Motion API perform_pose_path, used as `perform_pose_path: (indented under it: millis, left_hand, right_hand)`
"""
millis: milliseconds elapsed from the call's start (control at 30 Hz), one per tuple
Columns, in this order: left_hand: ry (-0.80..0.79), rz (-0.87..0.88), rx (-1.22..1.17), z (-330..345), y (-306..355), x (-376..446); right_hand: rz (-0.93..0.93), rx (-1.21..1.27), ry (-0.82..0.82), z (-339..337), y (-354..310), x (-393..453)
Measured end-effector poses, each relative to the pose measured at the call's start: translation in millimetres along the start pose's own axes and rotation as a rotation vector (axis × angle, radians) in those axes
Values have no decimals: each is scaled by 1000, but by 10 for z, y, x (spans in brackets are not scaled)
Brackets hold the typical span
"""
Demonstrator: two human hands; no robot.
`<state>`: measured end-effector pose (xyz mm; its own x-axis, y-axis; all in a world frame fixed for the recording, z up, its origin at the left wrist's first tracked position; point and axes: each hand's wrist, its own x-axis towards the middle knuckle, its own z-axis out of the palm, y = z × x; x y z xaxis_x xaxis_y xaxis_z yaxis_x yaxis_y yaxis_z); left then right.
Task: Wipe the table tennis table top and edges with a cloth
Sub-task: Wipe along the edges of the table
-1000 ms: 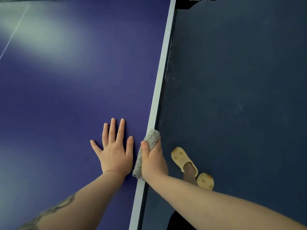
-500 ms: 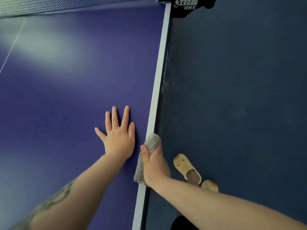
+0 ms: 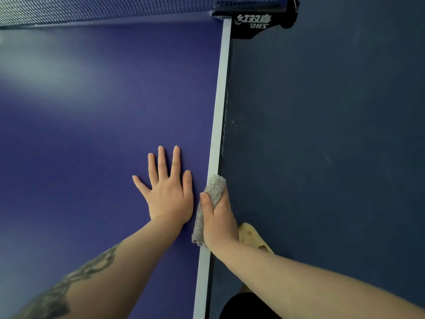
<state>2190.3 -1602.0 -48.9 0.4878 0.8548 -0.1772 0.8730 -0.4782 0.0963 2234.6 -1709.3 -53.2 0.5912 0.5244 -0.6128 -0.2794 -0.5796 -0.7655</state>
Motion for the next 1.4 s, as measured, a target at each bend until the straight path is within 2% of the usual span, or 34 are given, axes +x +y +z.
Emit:
perform_pose_path:
  millis: [200, 400, 667, 833, 933, 1033, 1133, 1333, 1400]
  left_hand:
    - [-10, 3, 10, -4, 6, 11]
    - [-12, -4, 19, 18, 6, 10]
    - [-20, -8, 30, 9, 21, 7]
    - [-31, -14, 20, 24, 17, 23]
    - [-58, 26, 31, -37, 1, 38]
    - [-144, 105, 20, -185, 84, 362]
    - [-126, 146, -32, -256, 350, 873]
    - [-6, 172, -43, -234, 730, 1694]
    - [32, 155, -67, -228, 809, 1877]
  right_hand:
    - [18, -11, 80, -88, -566, 960]
    - [16, -44, 64, 17, -131, 163]
    - [-2, -25, 102, -134, -708, 1191]
    - [-45, -11, 33, -46, -276, 558]
    - [-46, 14, -24, -89, -262, 642]
    - [-49, 20, 39, -139, -566, 1116]
    - [-34, 33, 75, -175, -777, 1425]
    - [-62, -1, -54, -190, -392, 756]
    - [-50, 4, -56, -231, -489, 894]
